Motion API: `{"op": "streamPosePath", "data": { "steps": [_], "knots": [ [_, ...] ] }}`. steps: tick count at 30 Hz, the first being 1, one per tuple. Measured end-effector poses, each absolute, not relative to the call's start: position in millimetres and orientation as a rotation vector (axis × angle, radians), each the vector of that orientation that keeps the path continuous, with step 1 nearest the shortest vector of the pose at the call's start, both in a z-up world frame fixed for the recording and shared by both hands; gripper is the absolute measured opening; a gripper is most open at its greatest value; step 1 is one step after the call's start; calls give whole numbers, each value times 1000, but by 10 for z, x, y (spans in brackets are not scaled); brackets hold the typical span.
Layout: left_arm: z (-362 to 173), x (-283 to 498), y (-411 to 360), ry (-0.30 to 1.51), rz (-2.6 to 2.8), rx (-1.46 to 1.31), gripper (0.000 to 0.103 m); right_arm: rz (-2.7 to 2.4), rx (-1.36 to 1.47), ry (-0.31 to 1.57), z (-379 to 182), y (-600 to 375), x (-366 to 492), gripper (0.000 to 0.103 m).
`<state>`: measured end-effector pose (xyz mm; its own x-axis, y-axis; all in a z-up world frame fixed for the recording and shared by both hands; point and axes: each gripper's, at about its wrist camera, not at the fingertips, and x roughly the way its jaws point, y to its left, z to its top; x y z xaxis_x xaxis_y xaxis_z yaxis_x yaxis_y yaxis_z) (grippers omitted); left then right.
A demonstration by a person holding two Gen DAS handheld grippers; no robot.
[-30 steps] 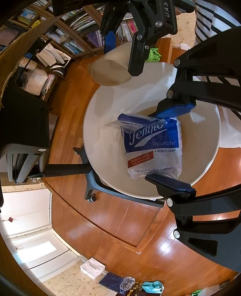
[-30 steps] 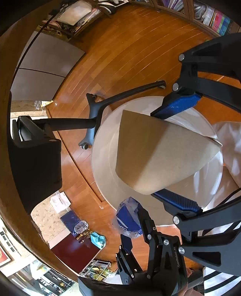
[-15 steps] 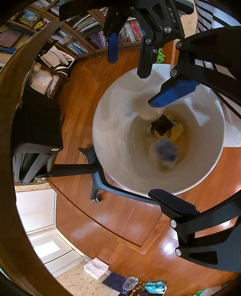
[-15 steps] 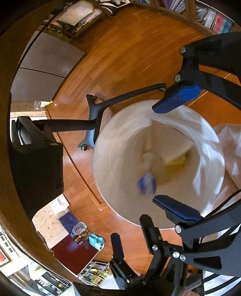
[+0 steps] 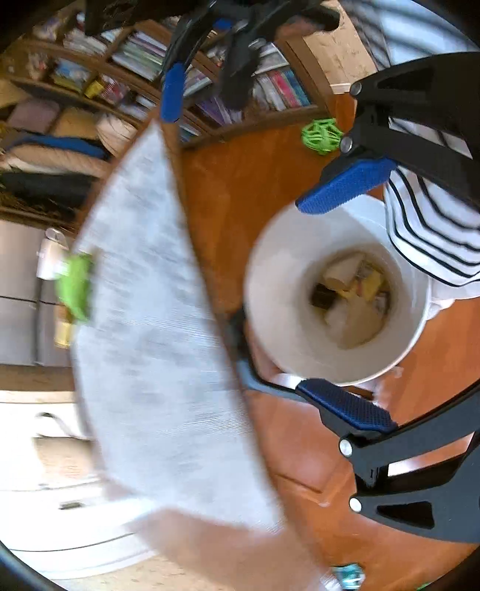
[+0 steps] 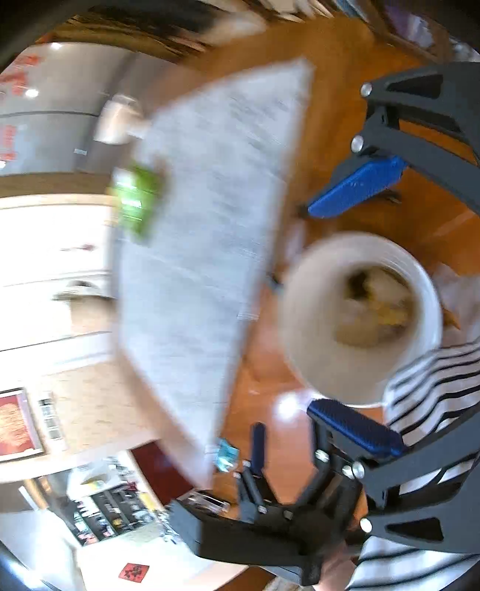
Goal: Collect trash
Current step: 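Move both tools back to the placemat toward the green bag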
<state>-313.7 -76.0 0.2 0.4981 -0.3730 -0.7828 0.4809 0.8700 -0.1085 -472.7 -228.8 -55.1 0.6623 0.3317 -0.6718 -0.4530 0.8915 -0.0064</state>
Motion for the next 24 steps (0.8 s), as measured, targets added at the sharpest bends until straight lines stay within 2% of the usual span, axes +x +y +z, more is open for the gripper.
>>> {"op": "streamPosePath", "data": {
  "steps": [1,4,7,15,24],
  "knots": [
    [152,-3142,-764,868,-524,124,101,433,-179,689,-450,-2310,-4666,99],
    [462,-3045,-772,776,-546,105,101,388,-185,621,-300,-2368,-4392,99],
    [628,-2793,-824,712,-494,122,101,342,-182,631,-311,-2432,-3901,99],
    [836,-1721,-903,718,-370,93,101,284,-208,703,-501,-2457,-2812,99],
    [852,-701,-1391,753,-389,165,101,329,-203,773,-678,-2446,-2219,99]
  ]
}}
